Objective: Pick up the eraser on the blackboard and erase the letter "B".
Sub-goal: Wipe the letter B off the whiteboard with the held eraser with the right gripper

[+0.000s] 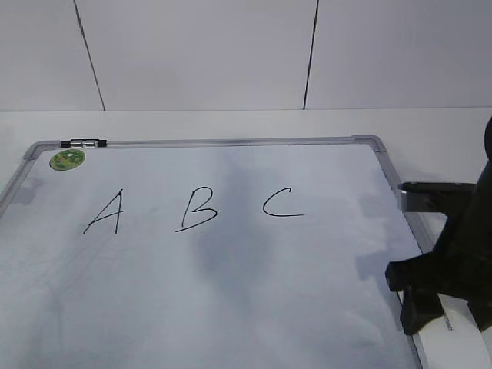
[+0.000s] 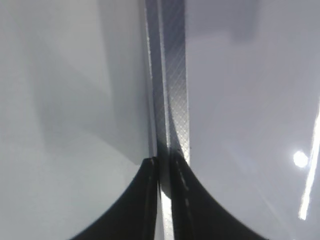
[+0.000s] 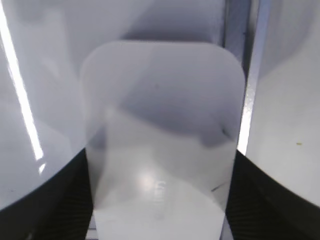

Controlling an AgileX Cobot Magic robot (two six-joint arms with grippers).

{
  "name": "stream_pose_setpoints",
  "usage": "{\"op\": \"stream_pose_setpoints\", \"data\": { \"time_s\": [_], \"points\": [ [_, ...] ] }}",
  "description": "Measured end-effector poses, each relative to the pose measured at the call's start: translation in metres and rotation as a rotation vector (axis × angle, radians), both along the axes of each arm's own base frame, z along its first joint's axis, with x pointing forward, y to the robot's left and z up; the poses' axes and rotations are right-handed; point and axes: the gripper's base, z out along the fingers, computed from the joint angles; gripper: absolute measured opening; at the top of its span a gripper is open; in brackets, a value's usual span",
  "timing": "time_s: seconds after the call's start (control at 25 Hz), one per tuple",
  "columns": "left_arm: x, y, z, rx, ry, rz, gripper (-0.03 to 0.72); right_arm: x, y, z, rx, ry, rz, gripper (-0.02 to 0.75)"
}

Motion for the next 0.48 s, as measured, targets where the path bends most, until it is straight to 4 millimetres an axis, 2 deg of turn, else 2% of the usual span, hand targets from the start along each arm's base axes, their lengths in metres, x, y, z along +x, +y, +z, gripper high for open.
{"op": "stream_pose_setpoints", "data": {
  "time_s": [0.48],
  "points": [
    [0.000,0.000,0.000,-0.001,0.002,0.000,0.038,0.027,0.009,0.042,0.023,-0.059,0.027,0.515]
  ]
}}
